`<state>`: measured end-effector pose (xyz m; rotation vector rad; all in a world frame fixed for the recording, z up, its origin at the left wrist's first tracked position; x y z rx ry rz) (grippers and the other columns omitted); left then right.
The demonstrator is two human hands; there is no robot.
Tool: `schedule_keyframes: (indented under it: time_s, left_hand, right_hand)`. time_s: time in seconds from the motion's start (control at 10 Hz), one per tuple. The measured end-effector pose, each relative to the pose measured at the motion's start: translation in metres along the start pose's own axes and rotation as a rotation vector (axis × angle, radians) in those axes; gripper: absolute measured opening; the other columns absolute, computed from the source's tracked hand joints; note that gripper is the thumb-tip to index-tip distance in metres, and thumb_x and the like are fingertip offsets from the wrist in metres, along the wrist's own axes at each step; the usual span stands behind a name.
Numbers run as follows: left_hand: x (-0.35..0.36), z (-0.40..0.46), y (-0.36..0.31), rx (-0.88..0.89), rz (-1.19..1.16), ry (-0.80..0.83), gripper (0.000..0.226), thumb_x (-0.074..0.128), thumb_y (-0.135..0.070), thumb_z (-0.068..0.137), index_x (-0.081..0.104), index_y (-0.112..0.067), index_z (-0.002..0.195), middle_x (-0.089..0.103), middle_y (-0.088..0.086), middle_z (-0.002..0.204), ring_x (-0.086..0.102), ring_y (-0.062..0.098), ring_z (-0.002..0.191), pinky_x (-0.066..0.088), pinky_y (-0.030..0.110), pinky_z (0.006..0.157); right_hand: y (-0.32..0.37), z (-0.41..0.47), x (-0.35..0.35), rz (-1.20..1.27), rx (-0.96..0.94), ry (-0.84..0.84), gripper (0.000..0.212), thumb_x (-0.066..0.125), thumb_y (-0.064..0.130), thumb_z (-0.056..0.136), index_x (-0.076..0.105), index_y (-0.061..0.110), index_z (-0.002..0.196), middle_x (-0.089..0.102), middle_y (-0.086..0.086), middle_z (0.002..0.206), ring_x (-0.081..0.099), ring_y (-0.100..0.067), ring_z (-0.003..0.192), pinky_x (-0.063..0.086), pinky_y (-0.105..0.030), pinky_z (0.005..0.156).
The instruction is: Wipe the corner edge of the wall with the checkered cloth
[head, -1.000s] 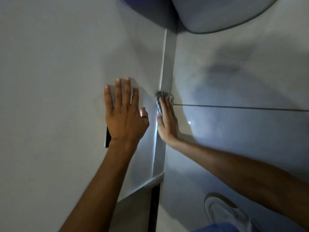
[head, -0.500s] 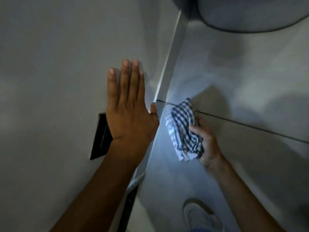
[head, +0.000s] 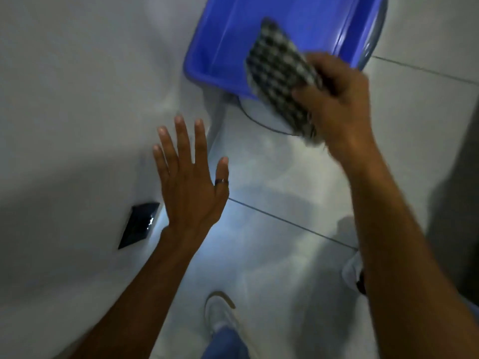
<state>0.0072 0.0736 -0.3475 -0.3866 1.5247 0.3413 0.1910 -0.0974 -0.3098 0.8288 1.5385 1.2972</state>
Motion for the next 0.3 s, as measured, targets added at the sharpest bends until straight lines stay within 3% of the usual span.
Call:
schedule_keyframes:
  time_s: [0.1, 0.2, 0.3]
  left_hand:
    - [-0.020, 0.022, -0.030, -0.027, -0.026, 0.020, 0.077, 0.032, -0.055, 0.111, 0.011, -0.013, 0.172, 0.006, 0.022, 0.178, 0.001, 0.046, 0.164, 0.006, 0.058, 0.135]
    - [-0.041, 0.031, -0.055, -0.058, -0.037, 0.083, 0.077, 0.029, -0.057, 0.110, 0.008, -0.016, 0.172, 0.001, 0.019, 0.179, -0.003, 0.044, 0.165, 0.004, 0.058, 0.135]
    - [-0.070, 0.033, -0.067, -0.103, -0.006, 0.105, 0.080, 0.026, -0.061, 0.109, 0.005, -0.017, 0.172, -0.003, 0.017, 0.180, -0.006, 0.042, 0.165, 0.002, 0.056, 0.135]
  right_hand:
    - [0.016, 0.066, -0.018, -0.262, -0.043, 0.051, 0.038, 0.060, 0.017, 0.084, 0.074, 0.017, 0.119, 0.072, 0.008, 0.103, 0.068, -0.007, 0.097, 0.057, -0.020, 0.084]
    - [-0.001, 0.114, -0.006, -0.488, 0.306, 0.354, 0.035, 0.056, 0.014, 0.089, 0.073, 0.015, 0.120, 0.074, -0.011, 0.117, 0.069, -0.027, 0.114, 0.059, -0.039, 0.100]
    - [0.001, 0.127, 0.002, -0.851, 0.311, 0.622, 0.044, 0.054, 0.017, 0.098, 0.058, 0.002, 0.139, 0.058, -0.023, 0.146, 0.054, -0.041, 0.137, 0.045, -0.045, 0.115]
Point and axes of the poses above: each hand's wrist, its own z-axis towards the middle knuckle, its own x-axis out of the palm, y = z × x, the point moved 3 cm from there along z, towards the middle knuckle
